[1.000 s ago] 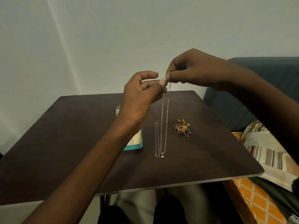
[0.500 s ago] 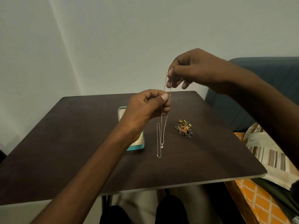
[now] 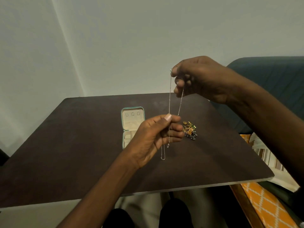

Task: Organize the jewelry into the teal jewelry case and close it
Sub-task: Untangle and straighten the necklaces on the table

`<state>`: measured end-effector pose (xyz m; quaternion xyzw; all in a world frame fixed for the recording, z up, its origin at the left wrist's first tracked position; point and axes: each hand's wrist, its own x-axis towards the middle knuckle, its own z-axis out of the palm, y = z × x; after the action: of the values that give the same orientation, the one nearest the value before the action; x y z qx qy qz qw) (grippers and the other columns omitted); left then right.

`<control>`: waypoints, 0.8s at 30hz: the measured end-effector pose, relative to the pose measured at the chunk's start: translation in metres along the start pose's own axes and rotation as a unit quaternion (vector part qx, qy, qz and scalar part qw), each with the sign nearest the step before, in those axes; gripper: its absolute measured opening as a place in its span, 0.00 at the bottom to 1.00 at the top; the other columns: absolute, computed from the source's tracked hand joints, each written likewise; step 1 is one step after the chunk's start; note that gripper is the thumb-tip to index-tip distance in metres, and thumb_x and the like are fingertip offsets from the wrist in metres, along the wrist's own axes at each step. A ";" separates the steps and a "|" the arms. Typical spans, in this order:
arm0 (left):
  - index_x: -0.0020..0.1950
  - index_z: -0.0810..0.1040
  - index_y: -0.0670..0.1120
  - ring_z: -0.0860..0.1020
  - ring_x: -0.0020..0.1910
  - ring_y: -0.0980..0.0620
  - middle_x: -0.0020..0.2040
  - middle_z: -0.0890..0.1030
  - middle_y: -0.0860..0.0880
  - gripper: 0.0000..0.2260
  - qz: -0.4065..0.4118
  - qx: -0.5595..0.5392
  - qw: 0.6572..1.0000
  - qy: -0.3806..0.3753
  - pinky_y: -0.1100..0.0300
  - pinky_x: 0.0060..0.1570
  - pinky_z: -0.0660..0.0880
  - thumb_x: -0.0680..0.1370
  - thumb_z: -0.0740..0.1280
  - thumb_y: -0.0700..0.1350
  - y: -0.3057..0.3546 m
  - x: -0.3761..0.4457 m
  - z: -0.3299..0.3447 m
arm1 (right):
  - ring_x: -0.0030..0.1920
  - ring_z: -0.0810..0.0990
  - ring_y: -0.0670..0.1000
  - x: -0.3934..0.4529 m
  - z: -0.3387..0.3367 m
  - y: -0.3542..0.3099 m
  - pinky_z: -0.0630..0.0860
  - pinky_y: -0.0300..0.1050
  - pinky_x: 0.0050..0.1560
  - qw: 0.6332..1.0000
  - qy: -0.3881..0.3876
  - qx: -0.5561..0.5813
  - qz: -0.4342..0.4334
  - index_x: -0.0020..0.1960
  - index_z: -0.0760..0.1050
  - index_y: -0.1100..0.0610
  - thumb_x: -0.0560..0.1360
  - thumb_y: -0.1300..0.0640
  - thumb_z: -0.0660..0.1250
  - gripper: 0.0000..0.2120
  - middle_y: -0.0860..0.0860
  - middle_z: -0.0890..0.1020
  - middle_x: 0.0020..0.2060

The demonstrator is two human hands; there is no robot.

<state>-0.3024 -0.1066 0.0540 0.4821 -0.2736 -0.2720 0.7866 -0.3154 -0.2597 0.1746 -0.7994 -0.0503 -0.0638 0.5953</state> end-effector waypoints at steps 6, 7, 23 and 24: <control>0.49 0.79 0.41 0.82 0.42 0.49 0.42 0.83 0.44 0.10 -0.011 0.010 1.000 0.015 0.56 0.47 0.80 0.75 0.62 0.45 -0.001 0.003 -0.002 | 0.26 0.72 0.47 -0.002 0.000 0.000 0.76 0.42 0.32 1.000 -0.002 0.006 -0.005 0.40 0.75 0.57 0.76 0.60 0.63 0.06 0.48 0.73 0.24; 0.49 0.80 0.42 0.82 0.41 0.50 0.41 0.83 0.45 0.10 -0.009 0.013 1.000 0.019 0.57 0.46 0.80 0.74 0.63 0.45 -0.002 0.003 -0.002 | 0.26 0.71 0.47 -0.002 0.000 0.000 0.75 0.41 0.31 1.000 -0.004 0.006 -0.005 0.40 0.75 0.57 0.76 0.60 0.63 0.06 0.47 0.72 0.24; 0.50 0.78 0.42 0.81 0.36 0.50 0.37 0.82 0.45 0.20 -0.038 -0.020 0.999 0.004 0.57 0.42 0.80 0.72 0.59 0.57 0.021 0.015 0.002 | 0.24 0.66 0.45 -0.009 0.003 0.022 0.65 0.37 0.25 0.997 -0.048 -0.060 -0.010 0.42 0.75 0.59 0.76 0.60 0.64 0.05 0.45 0.71 0.22; 0.49 0.78 0.42 0.81 0.36 0.51 0.37 0.82 0.45 0.20 -0.041 -0.016 0.999 0.004 0.57 0.42 0.80 0.72 0.59 0.57 0.025 0.016 0.001 | 0.25 0.66 0.45 -0.010 0.004 0.023 0.65 0.37 0.25 0.996 -0.052 -0.075 -0.016 0.43 0.75 0.60 0.76 0.60 0.65 0.05 0.45 0.71 0.23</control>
<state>-0.2882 -0.1089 0.0795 0.4817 -0.2458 -0.3064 0.7834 -0.3212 -0.2629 0.1501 -0.8428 -0.0896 -0.0353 0.5295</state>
